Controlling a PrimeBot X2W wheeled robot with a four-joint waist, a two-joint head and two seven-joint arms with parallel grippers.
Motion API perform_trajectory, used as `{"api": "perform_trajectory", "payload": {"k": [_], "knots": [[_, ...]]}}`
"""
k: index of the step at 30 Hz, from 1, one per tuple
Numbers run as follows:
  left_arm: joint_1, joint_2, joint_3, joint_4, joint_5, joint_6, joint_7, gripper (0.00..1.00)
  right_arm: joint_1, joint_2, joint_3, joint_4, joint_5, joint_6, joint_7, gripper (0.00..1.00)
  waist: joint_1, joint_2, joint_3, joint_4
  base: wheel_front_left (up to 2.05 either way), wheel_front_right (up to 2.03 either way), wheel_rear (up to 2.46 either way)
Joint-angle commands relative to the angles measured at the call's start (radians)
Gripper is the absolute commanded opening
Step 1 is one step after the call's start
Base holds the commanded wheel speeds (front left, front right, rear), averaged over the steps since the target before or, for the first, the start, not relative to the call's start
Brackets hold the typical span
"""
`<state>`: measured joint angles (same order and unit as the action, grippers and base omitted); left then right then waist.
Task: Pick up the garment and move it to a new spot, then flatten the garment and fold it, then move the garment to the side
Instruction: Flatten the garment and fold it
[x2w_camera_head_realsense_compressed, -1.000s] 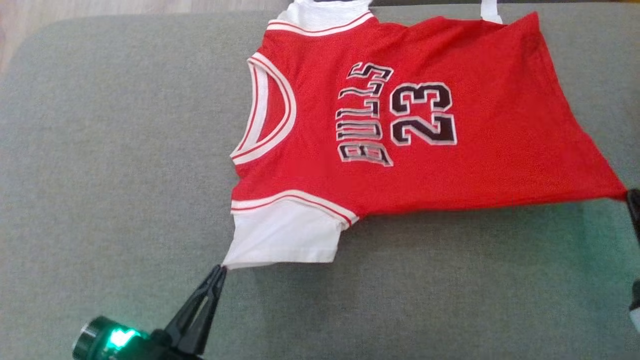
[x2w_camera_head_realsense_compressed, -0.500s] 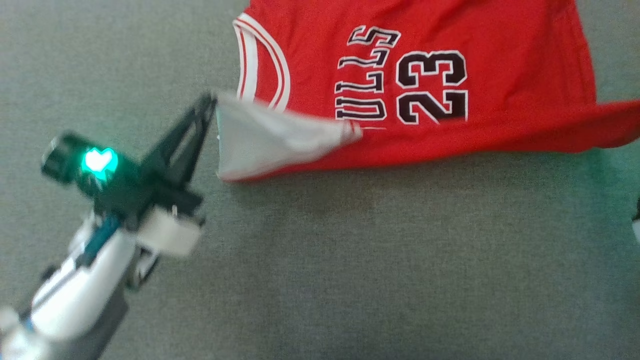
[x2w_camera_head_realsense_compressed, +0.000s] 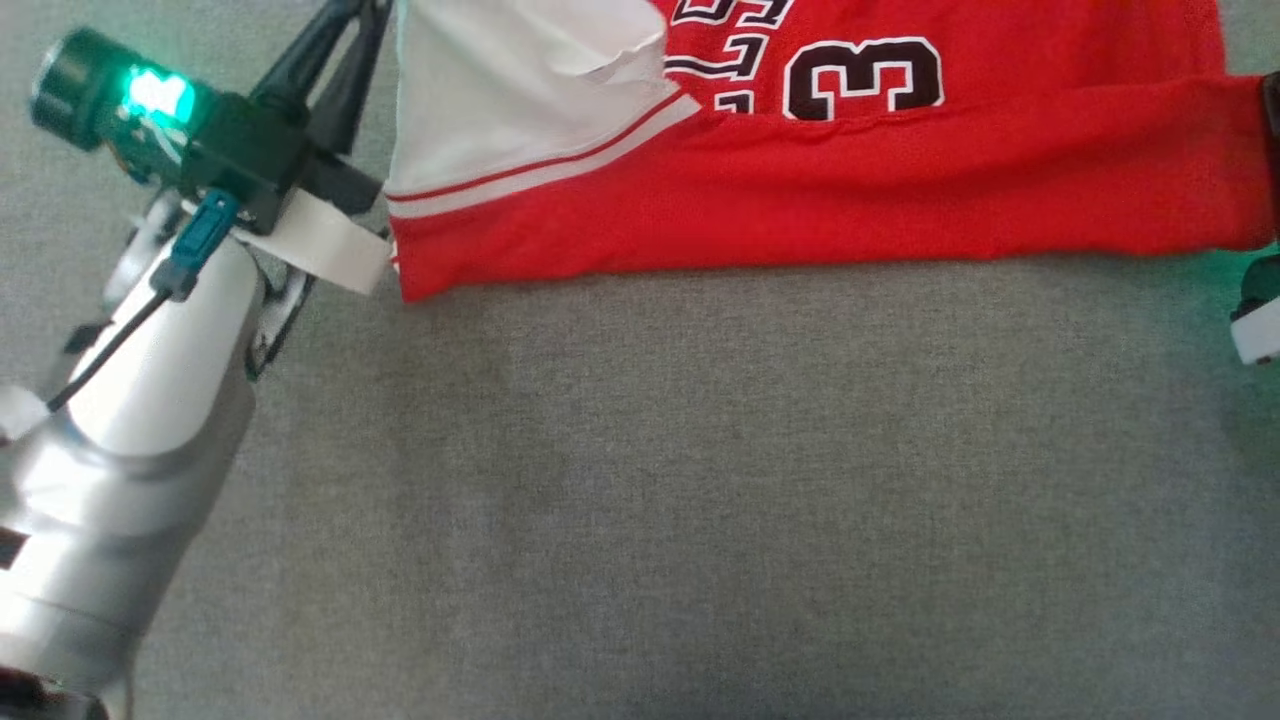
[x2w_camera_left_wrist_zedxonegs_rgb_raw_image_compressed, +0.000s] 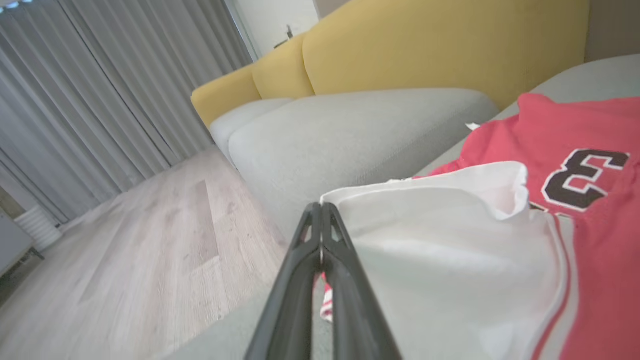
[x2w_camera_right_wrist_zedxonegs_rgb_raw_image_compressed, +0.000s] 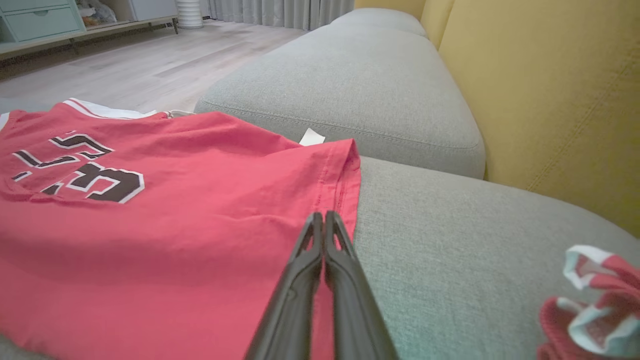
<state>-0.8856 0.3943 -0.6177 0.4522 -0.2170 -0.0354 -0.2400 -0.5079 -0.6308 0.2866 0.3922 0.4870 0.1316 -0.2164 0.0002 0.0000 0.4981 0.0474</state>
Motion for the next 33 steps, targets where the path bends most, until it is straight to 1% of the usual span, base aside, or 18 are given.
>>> {"api": "perform_trajectory", "payload": {"k": [1, 5, 7, 8, 9, 12, 15, 19, 20, 21, 22, 23, 24, 27, 30, 33], "knots": [[-0.002, 0.025, 0.034, 0.009, -0.021, 0.006, 0.001, 1.00, -0.002, -0.014, 0.009, 0.000, -0.002, -0.001, -0.019, 1.00, -0.0002, 0.0000, -0.011, -0.005, 0.00, 0.00, 0.00], [0.086, -0.006, 0.075, 0.041, -0.087, 0.053, -0.004, 1.00, -0.008, 0.013, 0.000, 0.035, -0.028, -0.001, -0.039, 1.00, -0.0002, 0.0000, -0.043, -0.013, 0.00, 0.00, 0.00], [0.157, -0.029, 0.098, 0.035, -0.133, 0.075, -0.007, 1.00, 0.008, 0.032, -0.020, 0.040, -0.038, -0.001, -0.043, 1.00, -0.0002, 0.0000, -0.061, -0.011, 0.00, 0.00, 0.00], [0.226, -0.052, 0.112, 0.033, -0.178, 0.085, -0.006, 1.00, 0.032, 0.052, -0.049, 0.030, -0.046, -0.001, -0.044, 1.00, -0.0002, 0.0000, -0.077, -0.006, 0.00, 0.00, 0.00], [0.226, -0.052, 0.112, 0.033, -0.178, 0.085, -0.006, 1.00, 0.032, 0.052, -0.049, 0.030, -0.046, -0.001, -0.044, 1.00, -0.0002, 0.0000, -0.077, -0.006, 0.00, 0.00, 0.00], [0.305, -0.084, 0.120, 0.039, -0.236, 0.087, 0.011, 1.00, 0.073, 0.081, -0.079, 0.004, -0.070, -0.001, -0.045, 1.00, -0.0002, 0.0000, -0.091, -0.007, 0.00, 0.00, 0.00], [0.352, -0.109, 0.112, 0.067, -0.281, 0.071, 0.061, 1.00, 0.106, 0.106, -0.101, -0.014, -0.090, -0.001, -0.045, 1.00, -0.0002, 0.0000, -0.098, -0.007, 0.00, 0.00, 0.00], [0.368, -0.117, 0.101, 0.118, -0.300, 0.065, 0.110, 1.00, 0.122, 0.127, -0.104, -0.029, -0.107, -0.001, -0.045, 1.00, -0.0002, 0.0000, -0.101, -0.019, 0.00, 0.00, 0.00], [0.368, -0.117, 0.095, 0.127, -0.301, 0.059, 0.117, 0.90, 0.122, 0.130, -0.103, -0.030, -0.109, -0.001, -0.045, 1.00, -0.0002, 0.0000, -0.102, -0.022, 0.00, 0.00, 0.00], [0.368, -0.119, 0.091, 0.132, -0.305, 0.049, 0.120, 0.38, 0.123, 0.133, -0.102, -0.030, -0.110, -0.001, -0.045, 1.00, -0.0002, 0.0000, -0.102, -0.025, 0.00, 0.00, 0.00], [0.371, -0.122, 0.087, 0.134, -0.312, 0.035, 0.124, 0.00, 0.123, 0.136, -0.102, -0.027, -0.109, -0.001, -0.045, 1.00, -0.0002, 0.0000, -0.103, -0.027, 0.00, 0.00, 0.00], [0.374, -0.123, 0.080, 0.135, -0.316, 0.021, 0.128, 0.00, 0.124, 0.139, -0.102, -0.021, -0.107, -0.001, -0.045, 1.00, -0.0002, 0.0000, -0.106, -0.029, 0.00, 0.00, 0.00], [0.381, -0.122, 0.074, 0.128, -0.318, 0.009, 0.122, 0.00, 0.126, 0.153, -0.107, 0.012, -0.095, -0.001, -0.045, 1.00, -0.0002, 0.0000, -0.114, -0.030, 0.00, 0.00, 0.00], [0.393, -0.110, 0.071, 0.106, -0.306, 0.017, 0.096, 0.00, 0.116, 0.182, -0.121, 0.101, -0.067, -0.001, -0.039, 1.00, -0.0002, 0.0000, -0.128, -0.026, 0.00, 0.00, 0.00], [0.404, -0.093, 0.072, 0.078, -0.298, 0.029, 0.083, 0.00, 0.086, 0.203, -0.133, 0.188, -0.071, -0.001, -0.018, 1.00, -0.0002, 0.0000, -0.136, -0.017, 0.00, 0.00, 0.00], [0.410, -0.078, 0.072, 0.046, -0.295, 0.034, 0.083, 0.00, 0.053, 0.219, -0.122, 0.264, -0.072, -0.001, 0.016, 1.00, -0.0002, 0.0000, -0.140, -0.006, 0.00, 0.00, 0.00]]}}
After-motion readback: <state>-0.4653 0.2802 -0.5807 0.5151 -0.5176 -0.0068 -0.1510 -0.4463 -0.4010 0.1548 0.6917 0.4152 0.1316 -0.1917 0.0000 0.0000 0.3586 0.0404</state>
